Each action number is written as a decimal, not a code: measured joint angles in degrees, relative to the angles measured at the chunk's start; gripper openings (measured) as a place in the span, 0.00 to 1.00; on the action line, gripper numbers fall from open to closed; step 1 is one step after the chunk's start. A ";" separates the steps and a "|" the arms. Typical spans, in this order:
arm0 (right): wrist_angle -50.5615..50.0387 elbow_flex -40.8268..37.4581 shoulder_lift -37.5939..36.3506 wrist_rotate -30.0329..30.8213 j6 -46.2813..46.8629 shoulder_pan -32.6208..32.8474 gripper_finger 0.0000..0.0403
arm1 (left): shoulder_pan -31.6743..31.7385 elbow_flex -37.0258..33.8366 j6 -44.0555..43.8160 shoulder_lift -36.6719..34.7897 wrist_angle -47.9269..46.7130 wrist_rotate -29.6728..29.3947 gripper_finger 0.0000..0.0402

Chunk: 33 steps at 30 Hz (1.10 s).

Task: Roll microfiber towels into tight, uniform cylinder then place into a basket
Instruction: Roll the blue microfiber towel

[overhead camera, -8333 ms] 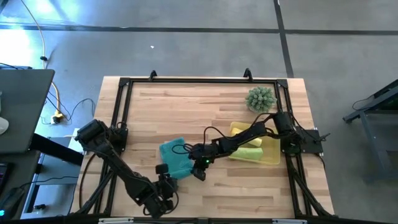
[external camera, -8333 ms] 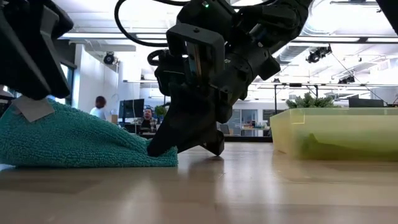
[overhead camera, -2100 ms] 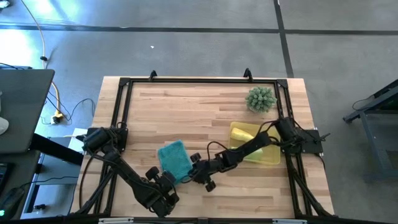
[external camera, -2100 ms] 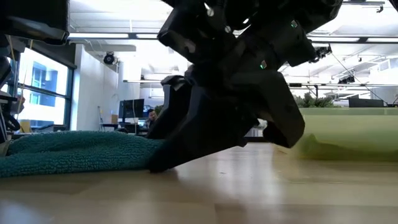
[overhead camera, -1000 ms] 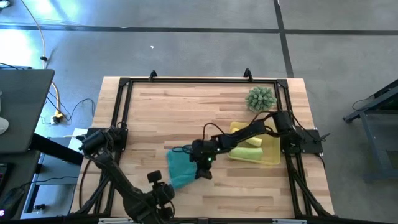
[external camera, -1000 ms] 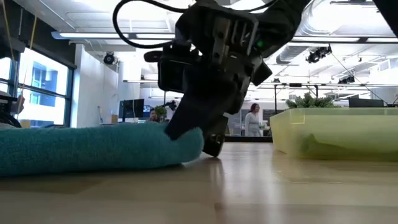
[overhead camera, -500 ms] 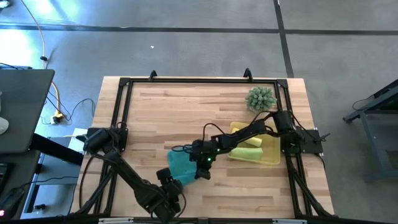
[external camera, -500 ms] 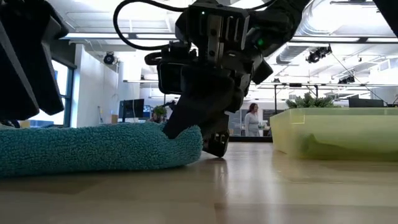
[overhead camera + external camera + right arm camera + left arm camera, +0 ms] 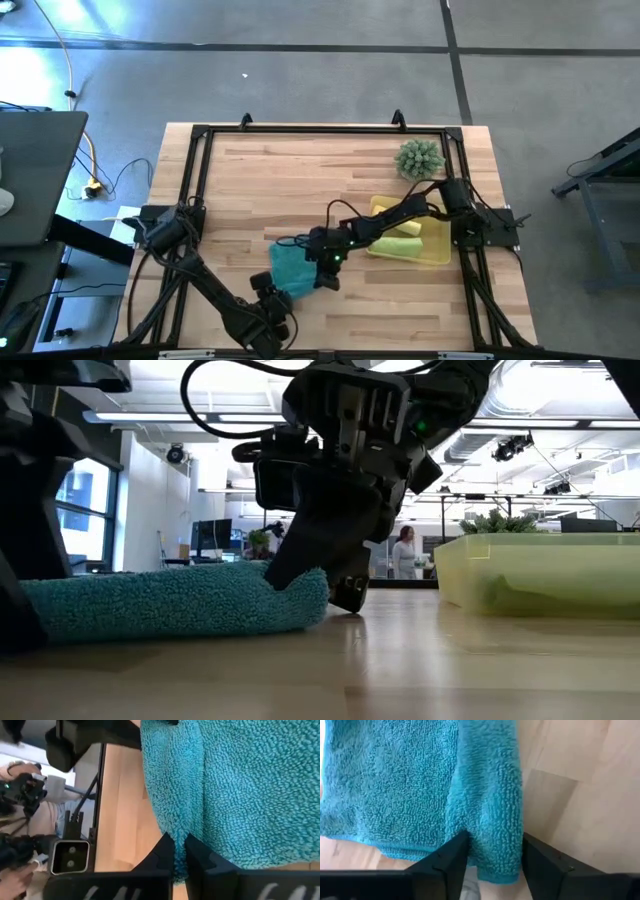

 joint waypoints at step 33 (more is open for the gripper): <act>-8.62 -0.20 -13.03 44.90 -52.91 18.04 0.27 | -3.05 -27.51 -22.59 -14.16 43.92 6.57 0.03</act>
